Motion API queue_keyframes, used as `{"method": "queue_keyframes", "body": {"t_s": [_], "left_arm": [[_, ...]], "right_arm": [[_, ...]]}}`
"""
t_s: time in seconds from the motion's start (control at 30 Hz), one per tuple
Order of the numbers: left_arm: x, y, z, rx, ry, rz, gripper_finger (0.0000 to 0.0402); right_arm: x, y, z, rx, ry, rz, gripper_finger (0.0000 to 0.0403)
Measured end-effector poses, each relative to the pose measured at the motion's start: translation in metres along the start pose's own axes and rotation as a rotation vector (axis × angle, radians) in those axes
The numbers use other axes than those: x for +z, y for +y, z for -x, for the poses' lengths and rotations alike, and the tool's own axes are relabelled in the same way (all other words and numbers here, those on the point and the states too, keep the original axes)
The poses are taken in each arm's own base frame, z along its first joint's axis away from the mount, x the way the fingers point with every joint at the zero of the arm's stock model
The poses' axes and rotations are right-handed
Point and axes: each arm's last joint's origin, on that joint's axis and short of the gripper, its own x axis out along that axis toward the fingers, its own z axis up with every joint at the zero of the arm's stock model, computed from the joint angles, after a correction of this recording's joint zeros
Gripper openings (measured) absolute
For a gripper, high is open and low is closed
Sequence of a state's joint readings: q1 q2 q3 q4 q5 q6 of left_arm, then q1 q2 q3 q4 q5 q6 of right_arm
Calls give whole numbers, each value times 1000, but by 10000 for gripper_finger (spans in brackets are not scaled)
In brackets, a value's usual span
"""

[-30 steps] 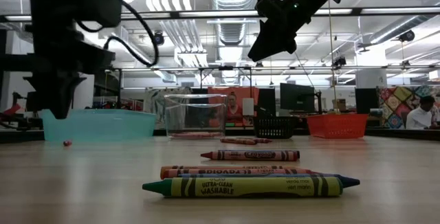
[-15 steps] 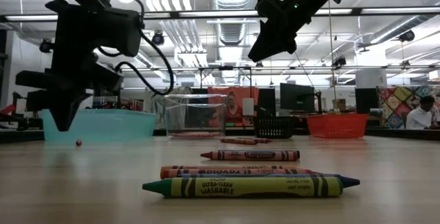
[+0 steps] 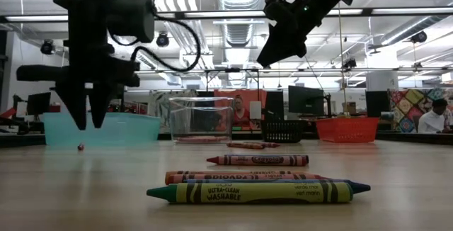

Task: Sort crayons
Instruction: Put the red crayon into the transparent bin

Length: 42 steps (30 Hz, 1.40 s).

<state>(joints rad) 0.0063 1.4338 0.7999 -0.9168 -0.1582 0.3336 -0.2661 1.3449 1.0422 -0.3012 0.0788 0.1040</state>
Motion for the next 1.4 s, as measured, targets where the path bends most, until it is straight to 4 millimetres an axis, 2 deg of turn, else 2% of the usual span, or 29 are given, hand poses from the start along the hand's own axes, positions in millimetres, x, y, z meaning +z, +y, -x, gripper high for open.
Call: {"method": "queue_keyframes", "body": {"t_s": [0.2,0.37,0.6,0.77,0.93,1.0,1.23,1.4], "left_arm": [[-7,-4,-9,0,37,-42,155],[-13,-7,-20,-2,52,-71,160],[-19,-11,-38,85,23,-84,158],[-20,-12,-40,79,25,-87,119],[-18,-11,-39,74,17,-88,32],[-16,-10,-37,81,12,-61,10],[3,0,-19,147,-122,56,2],[18,8,4,210,-395,116,1]], "right_arm": [[-4,0,-2,-1,14,1,123],[-6,0,-2,-2,19,-14,123],[-6,2,-2,3,20,-23,123],[-7,4,-2,9,20,-23,123],[-7,4,-2,8,20,-24,123],[-7,4,-2,9,20,-24,123],[-7,7,-2,26,22,2,123],[-15,23,-2,68,41,45,123]]}}
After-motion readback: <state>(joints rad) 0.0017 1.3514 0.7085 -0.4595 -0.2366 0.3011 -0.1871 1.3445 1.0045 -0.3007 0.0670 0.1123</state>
